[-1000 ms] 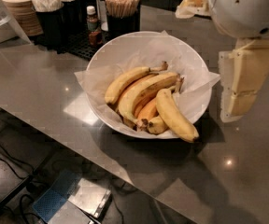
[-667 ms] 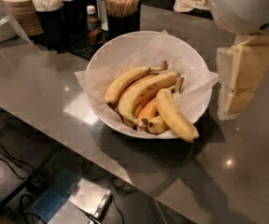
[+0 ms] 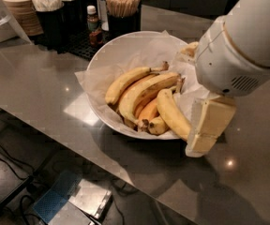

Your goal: Pick banana from white bowl

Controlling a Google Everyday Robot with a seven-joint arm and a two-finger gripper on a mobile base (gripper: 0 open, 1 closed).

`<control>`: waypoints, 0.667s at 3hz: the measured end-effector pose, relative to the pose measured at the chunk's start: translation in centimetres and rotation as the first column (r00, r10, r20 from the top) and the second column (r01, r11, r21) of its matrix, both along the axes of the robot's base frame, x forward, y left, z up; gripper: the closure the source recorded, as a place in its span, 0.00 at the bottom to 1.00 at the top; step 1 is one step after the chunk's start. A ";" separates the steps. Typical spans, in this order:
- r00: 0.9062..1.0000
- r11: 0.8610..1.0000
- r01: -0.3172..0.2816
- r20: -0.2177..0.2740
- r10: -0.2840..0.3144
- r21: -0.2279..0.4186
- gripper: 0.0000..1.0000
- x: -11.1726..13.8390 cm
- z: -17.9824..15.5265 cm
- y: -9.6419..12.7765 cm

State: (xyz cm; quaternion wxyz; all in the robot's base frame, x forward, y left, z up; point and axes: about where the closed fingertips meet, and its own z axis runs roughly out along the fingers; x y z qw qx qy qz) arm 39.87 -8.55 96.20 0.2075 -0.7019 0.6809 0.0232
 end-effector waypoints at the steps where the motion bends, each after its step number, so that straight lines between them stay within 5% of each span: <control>1: 0.996 0.997 0.056 -0.066 -0.052 0.051 0.00 0.2 -4.8 1.1; 2: 0.996 0.997 0.056 -0.066 -0.052 0.051 0.00 0.2 -4.8 1.1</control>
Offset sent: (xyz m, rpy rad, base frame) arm 0.0014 0.0087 -0.0370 0.0447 0.0532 -0.0432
